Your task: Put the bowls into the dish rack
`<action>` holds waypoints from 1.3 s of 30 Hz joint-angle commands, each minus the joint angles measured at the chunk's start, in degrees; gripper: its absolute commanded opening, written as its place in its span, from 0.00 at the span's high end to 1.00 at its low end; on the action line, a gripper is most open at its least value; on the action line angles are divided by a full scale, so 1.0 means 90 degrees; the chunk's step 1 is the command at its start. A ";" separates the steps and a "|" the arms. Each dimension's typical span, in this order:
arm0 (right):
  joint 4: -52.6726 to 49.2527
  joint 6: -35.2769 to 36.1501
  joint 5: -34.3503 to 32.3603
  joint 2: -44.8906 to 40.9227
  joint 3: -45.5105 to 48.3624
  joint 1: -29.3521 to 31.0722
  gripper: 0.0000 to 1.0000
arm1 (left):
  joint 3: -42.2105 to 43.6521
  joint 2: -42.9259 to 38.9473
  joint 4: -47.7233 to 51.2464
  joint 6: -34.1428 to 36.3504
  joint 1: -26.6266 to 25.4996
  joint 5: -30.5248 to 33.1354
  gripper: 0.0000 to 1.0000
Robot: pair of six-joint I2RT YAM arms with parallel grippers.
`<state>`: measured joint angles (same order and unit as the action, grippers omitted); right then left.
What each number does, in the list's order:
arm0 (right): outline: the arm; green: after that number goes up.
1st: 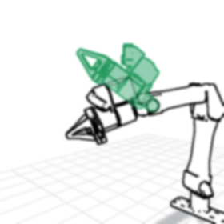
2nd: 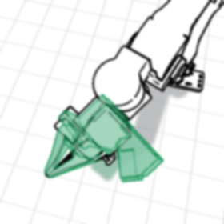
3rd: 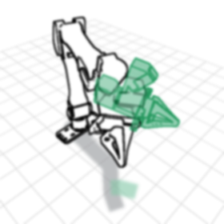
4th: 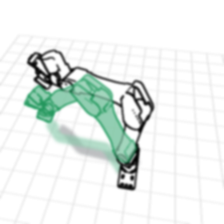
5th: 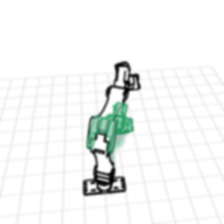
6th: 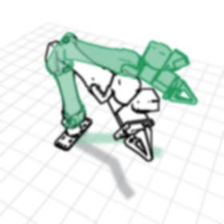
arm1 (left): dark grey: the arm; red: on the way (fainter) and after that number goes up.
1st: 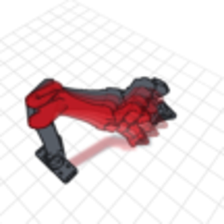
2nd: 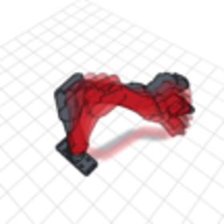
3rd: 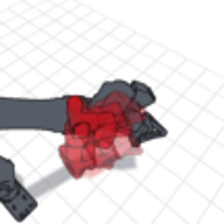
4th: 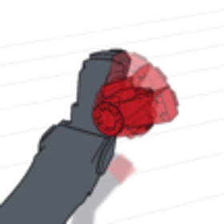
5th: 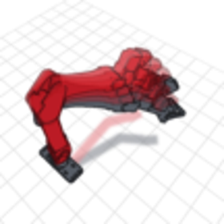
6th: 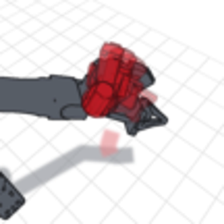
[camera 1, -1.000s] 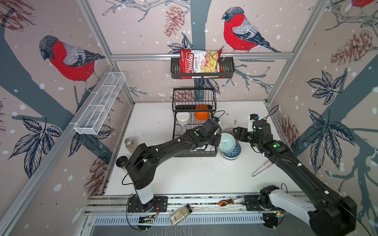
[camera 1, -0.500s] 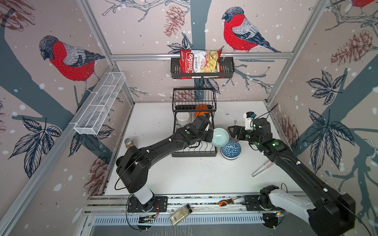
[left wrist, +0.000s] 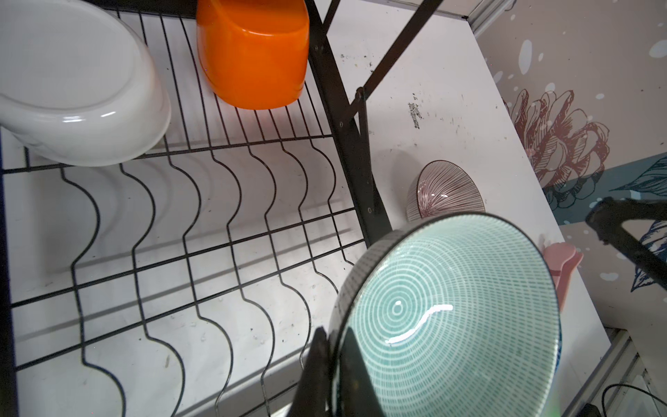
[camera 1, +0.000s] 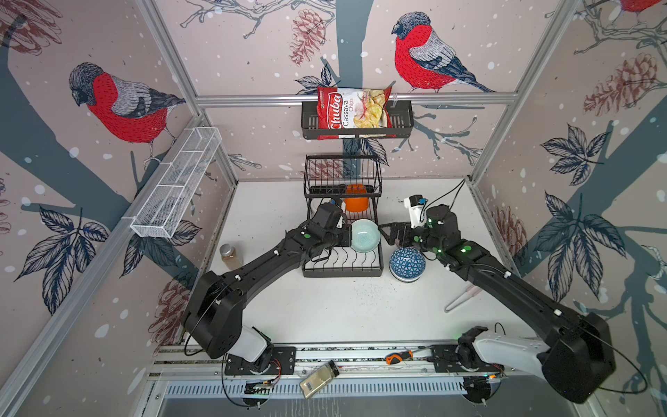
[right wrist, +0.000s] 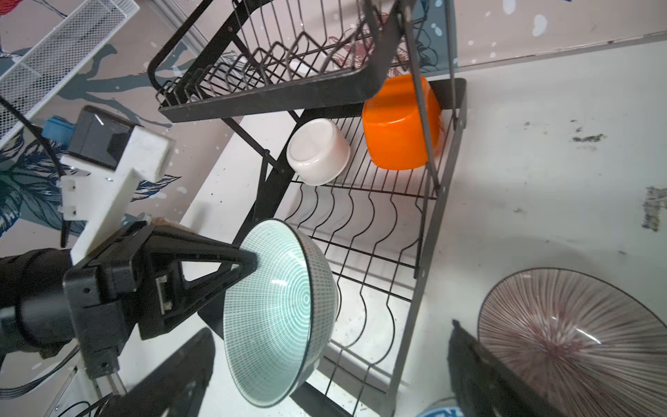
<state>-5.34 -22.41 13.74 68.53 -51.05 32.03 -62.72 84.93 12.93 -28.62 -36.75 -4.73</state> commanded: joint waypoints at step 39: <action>0.2336 -0.0819 0.2469 0.0792 0.0210 0.0016 0.04 | 0.1000 -0.0902 -0.2707 -0.0427 0.0866 -0.2307 1.00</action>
<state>11.99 -28.64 33.30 75.44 -48.95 32.10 -53.39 77.01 -5.41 -31.66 -29.04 -23.31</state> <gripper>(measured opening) 0.964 0.083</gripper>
